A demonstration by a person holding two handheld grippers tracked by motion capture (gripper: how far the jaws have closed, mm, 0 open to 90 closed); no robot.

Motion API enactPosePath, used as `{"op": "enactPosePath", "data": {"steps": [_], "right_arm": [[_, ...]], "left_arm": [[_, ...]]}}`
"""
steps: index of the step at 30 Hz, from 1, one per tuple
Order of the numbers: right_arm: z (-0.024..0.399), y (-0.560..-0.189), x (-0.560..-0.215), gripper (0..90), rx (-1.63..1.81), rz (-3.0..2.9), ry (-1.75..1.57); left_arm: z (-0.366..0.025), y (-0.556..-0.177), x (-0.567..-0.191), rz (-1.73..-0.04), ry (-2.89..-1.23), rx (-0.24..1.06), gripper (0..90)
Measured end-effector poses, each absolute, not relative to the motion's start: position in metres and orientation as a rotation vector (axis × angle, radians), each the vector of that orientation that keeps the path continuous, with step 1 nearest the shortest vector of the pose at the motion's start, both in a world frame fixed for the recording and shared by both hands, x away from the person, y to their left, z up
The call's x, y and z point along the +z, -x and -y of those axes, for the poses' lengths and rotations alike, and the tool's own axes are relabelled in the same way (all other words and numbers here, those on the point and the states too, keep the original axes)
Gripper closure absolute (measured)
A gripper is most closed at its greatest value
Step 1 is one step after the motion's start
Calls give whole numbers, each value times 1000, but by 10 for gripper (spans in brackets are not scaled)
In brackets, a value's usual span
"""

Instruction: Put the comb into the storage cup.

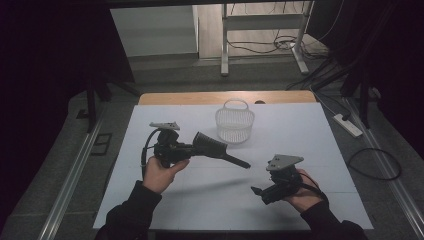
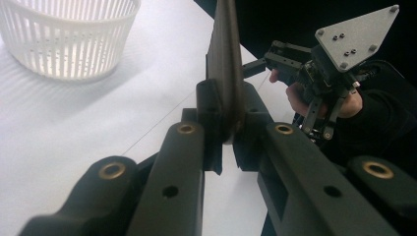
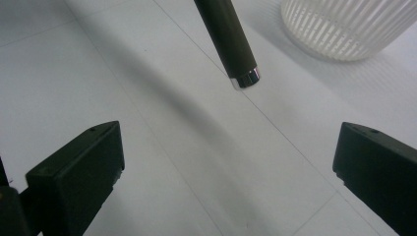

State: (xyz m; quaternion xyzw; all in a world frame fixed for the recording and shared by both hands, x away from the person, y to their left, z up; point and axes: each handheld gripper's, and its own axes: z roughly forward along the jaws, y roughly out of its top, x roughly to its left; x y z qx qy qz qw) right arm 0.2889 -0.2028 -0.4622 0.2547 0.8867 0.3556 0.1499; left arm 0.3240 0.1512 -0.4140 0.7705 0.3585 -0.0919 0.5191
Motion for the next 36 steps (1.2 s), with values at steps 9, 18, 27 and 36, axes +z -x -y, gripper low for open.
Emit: {"op": "enactPosePath", "data": {"steps": [9, 18, 27, 36], "right_arm": [[210, -289, -460, 0, 1040, -2539, -763], [219, -288, -461, 0, 1038, -2550, -790], [227, -286, -461, 0, 1051, -2567, -819], [237, -283, -462, 0, 1072, -2556, -860]], "left_arm": [[-162, -326, -408, -881, -1827, -188, 829], [-174, -330, -402, -906, -1801, -162, 829], [-180, -338, -397, -927, -1796, -148, 829], [-185, -344, -391, -941, -1783, -135, 829]]}}
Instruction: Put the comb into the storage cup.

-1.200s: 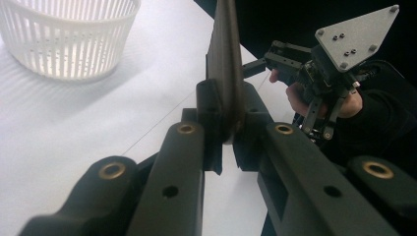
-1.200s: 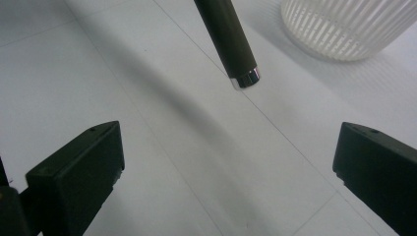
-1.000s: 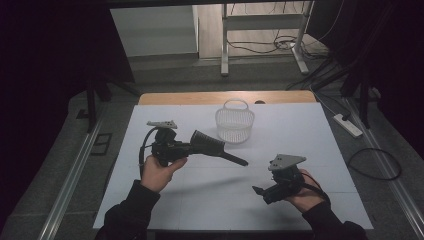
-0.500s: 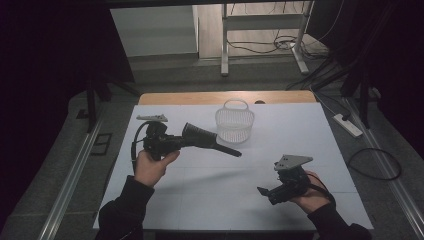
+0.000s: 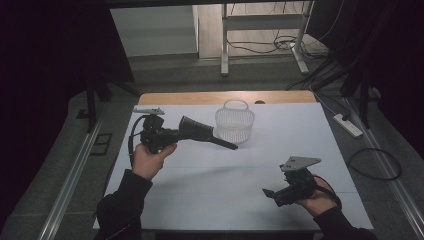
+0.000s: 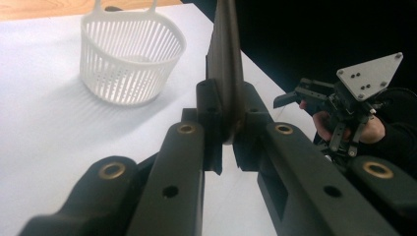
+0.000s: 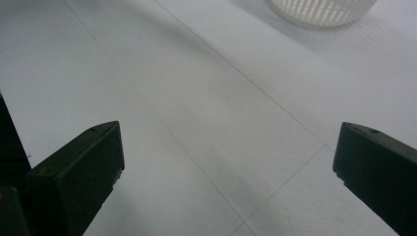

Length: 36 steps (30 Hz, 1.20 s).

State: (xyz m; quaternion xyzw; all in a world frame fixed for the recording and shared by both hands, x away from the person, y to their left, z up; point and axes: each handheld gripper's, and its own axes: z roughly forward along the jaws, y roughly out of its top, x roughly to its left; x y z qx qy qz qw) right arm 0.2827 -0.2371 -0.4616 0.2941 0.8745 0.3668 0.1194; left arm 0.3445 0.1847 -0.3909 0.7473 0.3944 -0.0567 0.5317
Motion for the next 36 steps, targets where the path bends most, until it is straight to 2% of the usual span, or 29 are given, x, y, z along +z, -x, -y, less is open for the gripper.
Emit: {"op": "enactPosePath", "data": {"steps": [36], "right_arm": [[273, -266, -461, 0, 1038, -2485, -1027]], "left_arm": [[-197, -368, -366, -983, -1743, -74, 830]]}}
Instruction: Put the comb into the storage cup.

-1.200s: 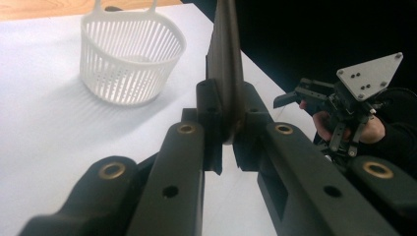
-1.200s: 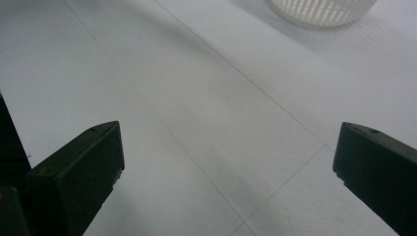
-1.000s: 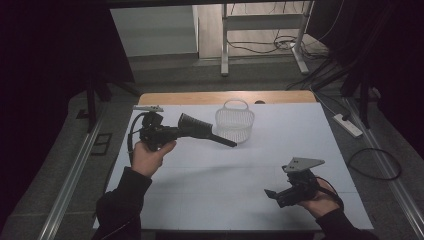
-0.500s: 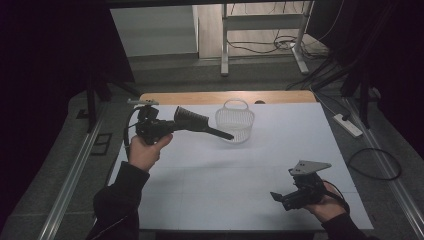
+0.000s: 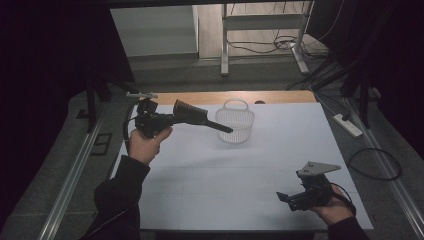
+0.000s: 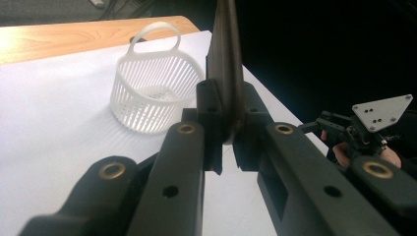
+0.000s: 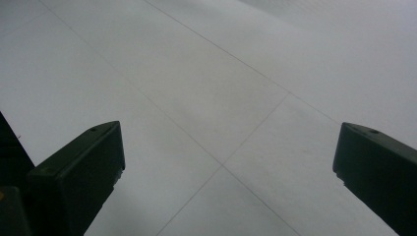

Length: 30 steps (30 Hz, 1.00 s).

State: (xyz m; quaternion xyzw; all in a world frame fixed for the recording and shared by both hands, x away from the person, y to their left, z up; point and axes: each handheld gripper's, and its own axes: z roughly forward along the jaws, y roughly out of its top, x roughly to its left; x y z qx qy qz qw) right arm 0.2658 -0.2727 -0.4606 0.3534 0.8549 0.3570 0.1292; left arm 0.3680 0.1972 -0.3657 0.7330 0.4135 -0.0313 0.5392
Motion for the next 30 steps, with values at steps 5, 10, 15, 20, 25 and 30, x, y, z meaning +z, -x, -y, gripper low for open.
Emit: {"op": "enactPosePath", "data": {"steps": [5, 10, 15, 20, 25, 30], "right_arm": [[278, -263, -460, 0, 1036, -2475, -1047], [282, -261, -460, 0, 1023, -2477, -1060], [286, -258, -459, 0, 1019, -2458, -1058], [291, -256, -458, 0, 1002, -2445, -1074], [296, -255, -458, 0, 992, -2421, -1103], [302, -253, -458, 0, 980, -2415, -1132]], "left_arm": [[-197, -372, -364, -993, -1740, -69, 830], [-196, -377, -363, -1000, -1740, -63, 830], [-195, -383, -361, -1006, -1742, -58, 829], [-193, -389, -360, -1014, -1747, -57, 829], [-191, -395, -360, -1020, -1741, -58, 830], [-187, -402, -359, -1026, -1746, -53, 829]]}}
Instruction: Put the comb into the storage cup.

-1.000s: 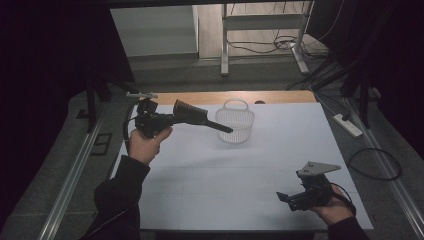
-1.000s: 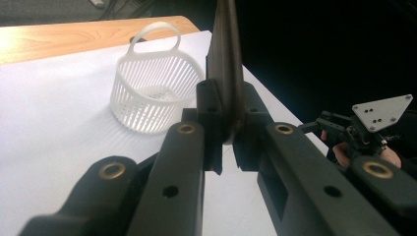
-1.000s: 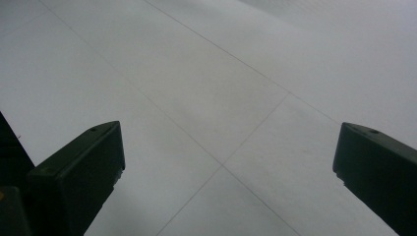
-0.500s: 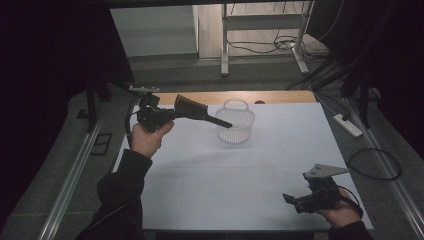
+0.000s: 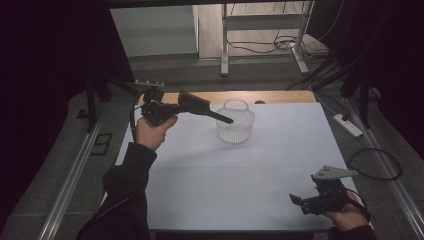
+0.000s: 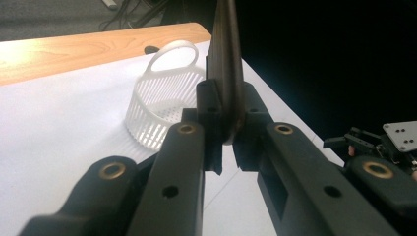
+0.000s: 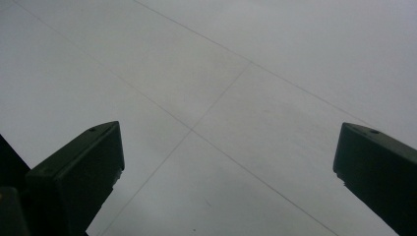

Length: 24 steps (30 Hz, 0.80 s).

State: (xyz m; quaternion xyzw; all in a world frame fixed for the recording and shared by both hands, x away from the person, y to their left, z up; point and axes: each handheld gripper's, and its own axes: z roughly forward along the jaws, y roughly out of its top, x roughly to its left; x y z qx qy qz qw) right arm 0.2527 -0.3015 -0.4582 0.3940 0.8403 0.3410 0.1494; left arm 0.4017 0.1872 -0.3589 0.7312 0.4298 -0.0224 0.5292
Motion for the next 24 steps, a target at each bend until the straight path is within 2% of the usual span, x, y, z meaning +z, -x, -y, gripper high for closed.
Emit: {"op": "enactPosePath", "data": {"steps": [24], "right_arm": [[320, -240, -455, 0, 978, -2349, -1259]], "left_arm": [[-167, -428, -366, -1066, -1770, -59, 829]]}}
